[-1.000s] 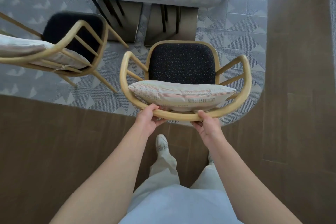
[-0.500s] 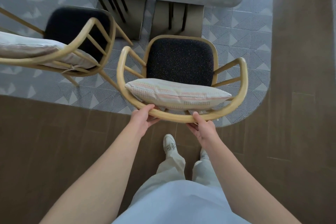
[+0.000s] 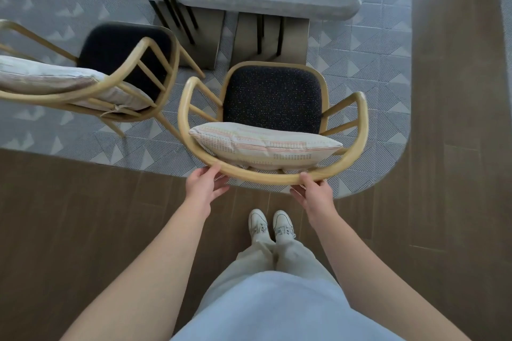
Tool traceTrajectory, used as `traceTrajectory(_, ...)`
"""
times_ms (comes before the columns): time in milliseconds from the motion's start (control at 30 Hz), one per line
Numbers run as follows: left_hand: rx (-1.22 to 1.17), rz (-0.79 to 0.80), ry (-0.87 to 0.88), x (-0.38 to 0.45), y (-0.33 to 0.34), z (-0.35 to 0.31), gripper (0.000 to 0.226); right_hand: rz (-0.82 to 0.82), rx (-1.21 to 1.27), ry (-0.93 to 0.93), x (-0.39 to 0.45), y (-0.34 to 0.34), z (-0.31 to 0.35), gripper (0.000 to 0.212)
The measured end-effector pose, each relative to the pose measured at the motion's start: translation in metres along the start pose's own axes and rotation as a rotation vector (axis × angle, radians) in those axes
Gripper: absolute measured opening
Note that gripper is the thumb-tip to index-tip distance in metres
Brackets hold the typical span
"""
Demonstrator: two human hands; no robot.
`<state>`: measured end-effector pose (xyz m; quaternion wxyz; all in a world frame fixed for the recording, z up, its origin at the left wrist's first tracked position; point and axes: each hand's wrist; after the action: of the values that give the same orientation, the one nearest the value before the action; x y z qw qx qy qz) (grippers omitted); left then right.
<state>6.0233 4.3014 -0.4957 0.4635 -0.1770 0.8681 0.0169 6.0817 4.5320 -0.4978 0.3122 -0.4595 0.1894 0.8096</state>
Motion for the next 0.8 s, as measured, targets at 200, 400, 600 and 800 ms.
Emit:
traceTrajectory(200,0.0,0.009,0.021,0.003,0.0,-0.008,0.027,0.008,0.015,-0.005,-0.003,0.003,0.0,0.034)
traceTrajectory(400,0.043,0.047,-0.023,0.022,-0.011,-0.025,0.03,0.003,0.077,0.024,-0.016,0.023,-0.011,0.043)
traceTrajectory(600,0.09,0.237,-0.095,0.043,-0.014,-0.04,0.025,-0.065,0.247,-0.012,-0.02,0.05,-0.026,0.046)
traceTrajectory(800,0.046,0.349,-0.136,0.047,-0.028,-0.042,0.033,-0.069,0.32,-0.001,-0.027,0.068,-0.042,0.036)
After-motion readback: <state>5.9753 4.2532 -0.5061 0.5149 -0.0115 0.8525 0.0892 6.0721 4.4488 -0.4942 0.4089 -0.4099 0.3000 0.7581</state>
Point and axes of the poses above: each hand's wrist, its own x-axis towards the middle knuckle, its own y-axis out of the palm, z = x × y
